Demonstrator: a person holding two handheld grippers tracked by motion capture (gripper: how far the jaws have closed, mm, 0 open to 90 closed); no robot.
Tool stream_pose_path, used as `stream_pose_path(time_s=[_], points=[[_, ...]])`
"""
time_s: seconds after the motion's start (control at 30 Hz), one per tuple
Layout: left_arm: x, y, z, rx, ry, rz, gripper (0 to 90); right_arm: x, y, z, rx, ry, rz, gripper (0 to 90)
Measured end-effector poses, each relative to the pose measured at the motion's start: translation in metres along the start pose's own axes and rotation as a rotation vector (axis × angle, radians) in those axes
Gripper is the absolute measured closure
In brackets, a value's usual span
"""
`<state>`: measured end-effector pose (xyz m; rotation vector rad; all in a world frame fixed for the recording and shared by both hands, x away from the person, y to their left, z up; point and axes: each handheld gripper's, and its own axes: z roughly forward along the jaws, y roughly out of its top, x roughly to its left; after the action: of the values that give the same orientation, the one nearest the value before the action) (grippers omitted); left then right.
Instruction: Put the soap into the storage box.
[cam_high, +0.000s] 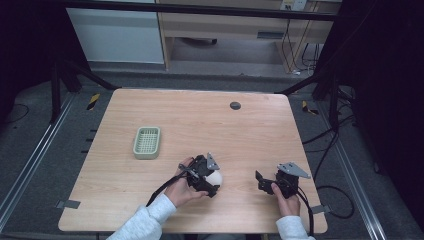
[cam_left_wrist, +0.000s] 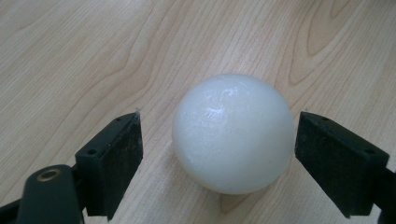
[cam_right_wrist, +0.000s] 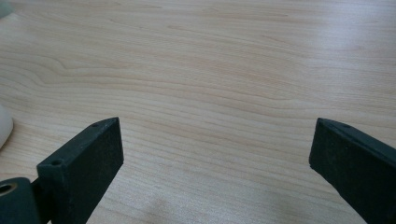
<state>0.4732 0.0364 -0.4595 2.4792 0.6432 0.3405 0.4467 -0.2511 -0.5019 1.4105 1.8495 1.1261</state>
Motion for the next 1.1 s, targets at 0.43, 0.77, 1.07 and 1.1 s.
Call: stream_pose_path(time_s=[0.43,0.77,1.07,1.1], points=[[-0.003,0.003,0.015,0.046,-0.016,0.015,15.0,0.0,0.0,0.0,0.003,0.002,0.002,3.3],[-0.005,0.004,0.022,0.069,-0.023,0.015,16.9,0.0,0.0,0.0,0.004,0.004,0.004,3.3],[-0.003,0.005,0.024,0.074,-0.027,0.011,20.3,0.0,0.0,0.0,0.003,0.001,0.002,3.3],[-0.004,0.005,0.024,0.074,-0.029,0.011,20.7,0.0,0.0,0.0,0.005,0.004,0.005,3.3]])
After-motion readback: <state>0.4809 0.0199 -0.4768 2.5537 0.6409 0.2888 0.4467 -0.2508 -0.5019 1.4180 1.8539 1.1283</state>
